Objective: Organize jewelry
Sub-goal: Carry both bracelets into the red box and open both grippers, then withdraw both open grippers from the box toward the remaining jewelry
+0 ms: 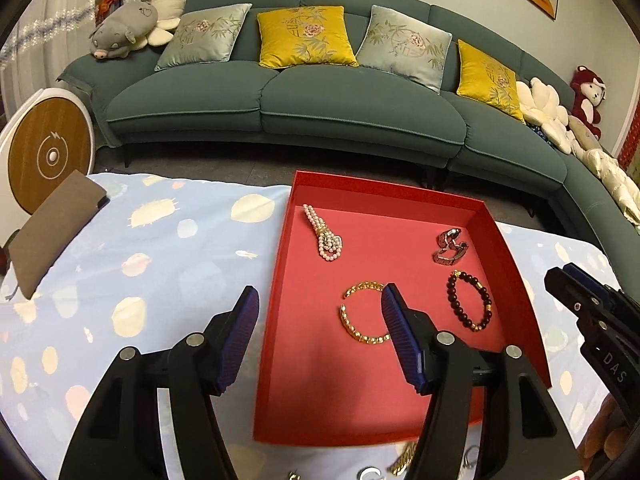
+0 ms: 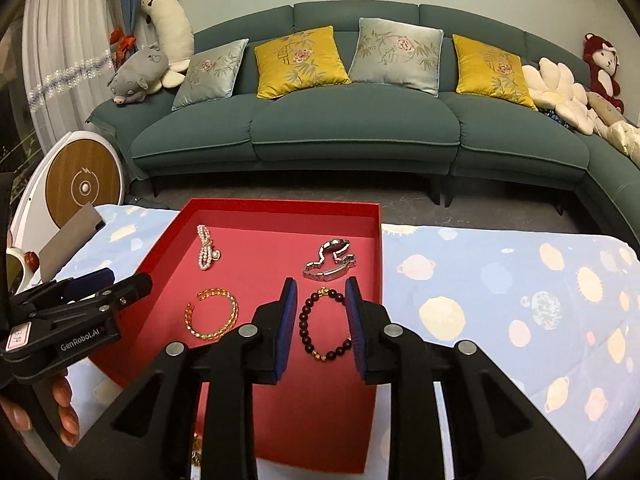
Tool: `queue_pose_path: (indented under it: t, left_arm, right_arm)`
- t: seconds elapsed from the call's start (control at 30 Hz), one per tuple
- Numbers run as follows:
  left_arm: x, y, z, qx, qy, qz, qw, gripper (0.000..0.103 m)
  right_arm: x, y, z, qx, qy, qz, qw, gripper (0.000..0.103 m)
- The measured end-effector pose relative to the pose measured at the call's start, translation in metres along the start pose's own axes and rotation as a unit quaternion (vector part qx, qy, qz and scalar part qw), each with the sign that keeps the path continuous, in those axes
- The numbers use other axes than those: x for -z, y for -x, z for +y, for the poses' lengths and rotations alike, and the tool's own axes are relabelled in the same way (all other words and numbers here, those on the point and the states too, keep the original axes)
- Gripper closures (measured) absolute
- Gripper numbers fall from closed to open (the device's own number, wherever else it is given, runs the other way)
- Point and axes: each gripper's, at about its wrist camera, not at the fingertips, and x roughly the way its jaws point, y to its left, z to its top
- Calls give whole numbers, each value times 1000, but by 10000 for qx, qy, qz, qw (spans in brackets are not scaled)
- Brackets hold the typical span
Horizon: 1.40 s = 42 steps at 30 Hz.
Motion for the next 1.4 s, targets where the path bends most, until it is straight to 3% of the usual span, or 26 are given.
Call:
queue_pose_path:
  t: [0.07,0.13,0.23,0.4,0.5,0.87,1.4]
  left_arm:
    - [7,23,4,-71,-47,-66,9999,42]
    - [17,44,8,-165,-103,-116,9997,42]
    - [39,74,16,-223,-117,-228,9994,42]
    - [81,101,37,-141,142,-26,9998,42]
    - [101,107,45,-98,315,22,9995,42]
    - [139,82,29,44,-208,426,9989,42]
    - [139,43,10,18,-295,533,9981,42]
  right_arm:
    - [4,24,0,19,10,-87,10000,64]
    - [11,47,0,7,-34,-111,9999,64]
    - [31,82,-2,-4,-177,-198,9996,55]
    - [63,114,-4,-286,-520,-116,9982,55]
    - [83,126,5,-283,-418,-94,9987,55]
    - [118,116,35,-350,136,243,9990,55]
    - [126,101,37,-322,151,460,9983,55]
